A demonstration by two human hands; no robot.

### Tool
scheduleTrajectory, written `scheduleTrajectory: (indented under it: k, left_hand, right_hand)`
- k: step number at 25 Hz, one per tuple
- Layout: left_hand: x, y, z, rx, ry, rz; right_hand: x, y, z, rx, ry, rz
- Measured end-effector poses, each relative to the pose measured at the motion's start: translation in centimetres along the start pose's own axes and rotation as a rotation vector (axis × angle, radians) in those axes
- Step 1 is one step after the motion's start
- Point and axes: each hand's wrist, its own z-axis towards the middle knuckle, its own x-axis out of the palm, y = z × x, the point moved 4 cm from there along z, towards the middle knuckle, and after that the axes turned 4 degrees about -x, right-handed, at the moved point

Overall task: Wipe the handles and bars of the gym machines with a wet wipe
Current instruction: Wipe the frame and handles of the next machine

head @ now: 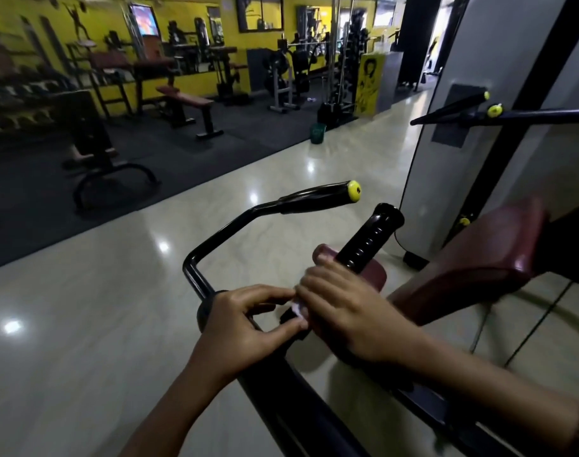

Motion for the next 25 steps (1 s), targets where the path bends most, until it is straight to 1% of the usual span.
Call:
scheduleTrajectory:
  k: [2, 3, 4, 6, 7, 8, 10, 11, 12, 14, 16, 18, 20, 21, 23, 25]
  left_hand:
    - [-0.2, 0.2, 0.1, -0.001, 0.016, -0.023]
    - [-0.3, 0.2, 0.2, -0.009, 0.03, -0.033]
    - [-0.2, 0.2, 0.5, -0.024, 0.051, -0.047]
    - [0.3, 0.2, 1.2, -0.033, 0.082, -0.066]
    - [0.6, 0.1, 1.6, -0.018, 0.085, -0.064]
    - [0.9, -0.1, 2.0, 0.005, 0.088, -0.06]
    - [1.5, -0.5, 2.8, 0.063, 0.104, -0.048]
    - [1.8, -0.6, 3.1, 0.088, 0.108, -0.037]
    - [2.0, -0.7, 3.6, 0.105, 0.11, -0.028]
    - [2.6, -0.8, 4.3, 0.128, 0.12, -0.027]
    - [3.1, -0.9, 4.7, 0.173, 0.12, -0.018]
    - [3.3, -0.8, 4.8, 0.217, 0.113, 0.0]
    - [3.2, -0.8, 4.8, 0.245, 0.113, 0.013]
    - [3.1, -0.8, 4.9, 0.252, 0.115, 0.015]
    - [3.2, -0.8, 4.9, 0.263, 0.127, 0.012]
    - [3.2, -0.9, 4.7, 0.273, 0.136, 0.007]
  right_hand:
    - [0.3, -0.7, -1.0, -0.123, 0.011, -0.051]
    - [-0.3, -2.7, -1.3, -0.124, -0.005, -0.101]
    - [-1.1, -5.1, -1.5, -0.062, -0.037, -0.148]
    - [-2.3, -8.2, -1.5, 0.128, -0.141, -0.204]
    - [-2.1, -7.9, -1.6, 0.188, -0.191, -0.203]
    - [-1.4, -6.8, -1.8, 0.191, -0.213, -0.176]
    - [-0.1, -3.9, -2.3, 0.042, -0.173, -0.11]
    - [0.0, -3.7, -2.4, -0.029, -0.154, -0.124]
    - [-0.5, -4.7, -2.3, -0.041, -0.151, -0.158]
    - [-1.9, -8.2, -1.9, 0.095, -0.195, -0.205]
    - [-2.3, -9.1, -2.0, 0.223, -0.252, -0.23]
    - [-1.2, -7.2, -2.8, 0.221, -0.256, -0.199]
    - [-0.9, -5.3, -3.0, 0.087, -0.223, -0.172]
    - [-1.3, -5.8, -2.7, 0.045, -0.213, -0.19]
    - [-2.2, -8.1, -2.1, 0.097, -0.224, -0.245]
    - [-2.1, -8.9, -2.6, 0.222, -0.289, -0.22]
